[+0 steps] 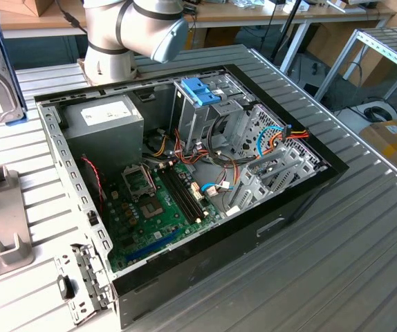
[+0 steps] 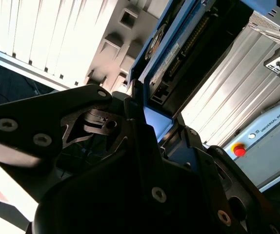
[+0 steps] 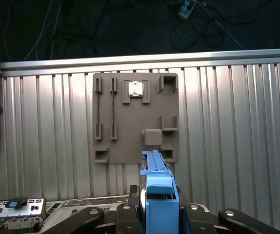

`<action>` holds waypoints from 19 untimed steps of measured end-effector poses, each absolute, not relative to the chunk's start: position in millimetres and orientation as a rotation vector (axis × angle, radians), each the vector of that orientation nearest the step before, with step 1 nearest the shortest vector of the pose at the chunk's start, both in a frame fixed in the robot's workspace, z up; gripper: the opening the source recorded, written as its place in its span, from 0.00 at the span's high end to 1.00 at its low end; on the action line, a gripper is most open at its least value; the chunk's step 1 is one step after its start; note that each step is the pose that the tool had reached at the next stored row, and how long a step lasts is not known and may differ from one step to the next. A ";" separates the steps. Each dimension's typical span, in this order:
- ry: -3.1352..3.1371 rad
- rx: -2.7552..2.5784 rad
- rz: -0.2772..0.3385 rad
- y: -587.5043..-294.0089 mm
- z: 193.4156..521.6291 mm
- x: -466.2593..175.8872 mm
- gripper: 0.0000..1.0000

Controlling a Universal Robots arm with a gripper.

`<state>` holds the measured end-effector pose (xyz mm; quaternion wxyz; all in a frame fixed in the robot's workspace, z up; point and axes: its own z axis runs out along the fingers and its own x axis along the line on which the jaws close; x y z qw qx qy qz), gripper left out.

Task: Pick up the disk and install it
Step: 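Pick up the disk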

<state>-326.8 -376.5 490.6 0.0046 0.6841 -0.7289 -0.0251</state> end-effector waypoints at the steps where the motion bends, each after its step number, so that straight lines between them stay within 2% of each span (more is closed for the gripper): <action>1: -2.283 2.143 -0.079 -376.5 490.5 -326.0 0.63; 19: -2.283 2.143 -0.079 -392.3 488.0 -320.8 0.63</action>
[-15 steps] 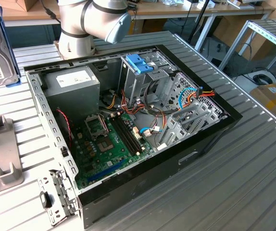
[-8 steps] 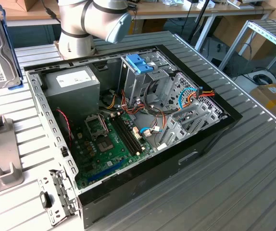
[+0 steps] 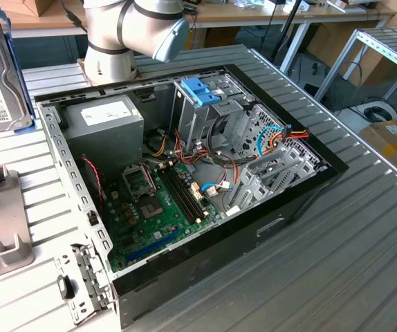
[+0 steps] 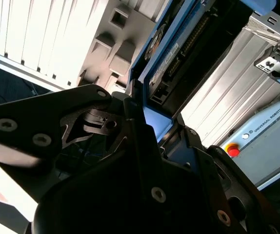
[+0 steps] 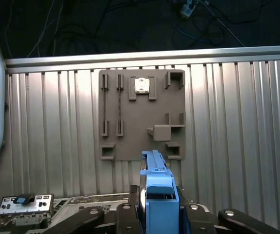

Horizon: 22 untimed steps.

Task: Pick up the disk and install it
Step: 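Pick up the disk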

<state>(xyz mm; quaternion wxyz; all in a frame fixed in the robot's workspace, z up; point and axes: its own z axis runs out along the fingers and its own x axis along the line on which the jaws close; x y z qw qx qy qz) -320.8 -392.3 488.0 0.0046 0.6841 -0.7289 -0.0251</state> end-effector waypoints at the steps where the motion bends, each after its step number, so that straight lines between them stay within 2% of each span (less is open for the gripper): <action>1: -2.283 2.143 -0.079 -392.5 488.0 -320.7 0.63; 22: -2.283 2.143 -0.079 -397.9 487.2 -320.0 0.63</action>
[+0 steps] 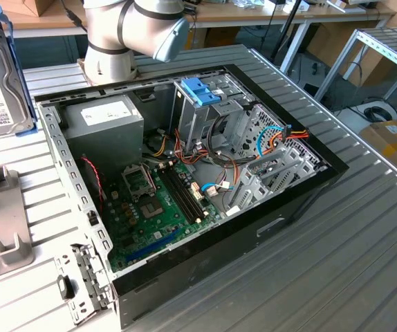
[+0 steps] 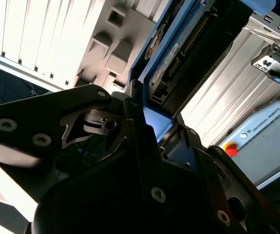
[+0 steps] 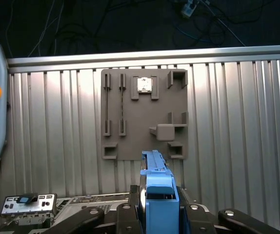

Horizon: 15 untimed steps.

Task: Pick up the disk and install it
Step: 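Pick up the disk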

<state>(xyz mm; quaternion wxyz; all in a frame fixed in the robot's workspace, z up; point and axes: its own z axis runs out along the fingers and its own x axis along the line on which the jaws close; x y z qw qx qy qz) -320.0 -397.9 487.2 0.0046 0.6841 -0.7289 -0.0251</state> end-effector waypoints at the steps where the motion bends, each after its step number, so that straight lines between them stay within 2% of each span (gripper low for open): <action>1: -2.283 2.143 -0.079 -398.1 487.2 -319.9 0.63; 15: -2.283 2.143 -0.079 -401.5 486.7 -319.4 0.63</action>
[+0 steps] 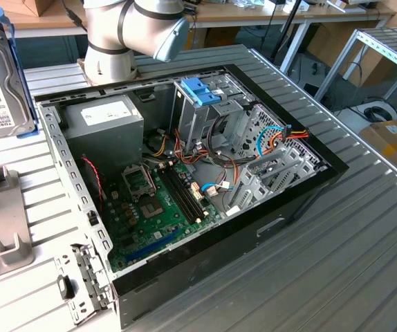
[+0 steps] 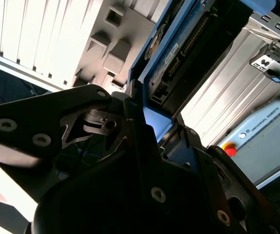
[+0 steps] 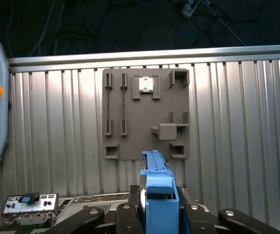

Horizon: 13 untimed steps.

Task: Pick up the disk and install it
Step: 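Pick up the disk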

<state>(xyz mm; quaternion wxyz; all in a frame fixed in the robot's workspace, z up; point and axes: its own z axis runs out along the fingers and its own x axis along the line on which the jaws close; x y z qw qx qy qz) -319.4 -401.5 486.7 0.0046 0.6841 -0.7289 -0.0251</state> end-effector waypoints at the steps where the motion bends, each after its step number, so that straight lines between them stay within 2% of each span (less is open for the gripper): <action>1: -2.283 2.143 -0.079 -401.7 486.7 -319.3 0.63; 13: -2.283 2.143 -0.079 -403.5 486.2 -318.3 0.63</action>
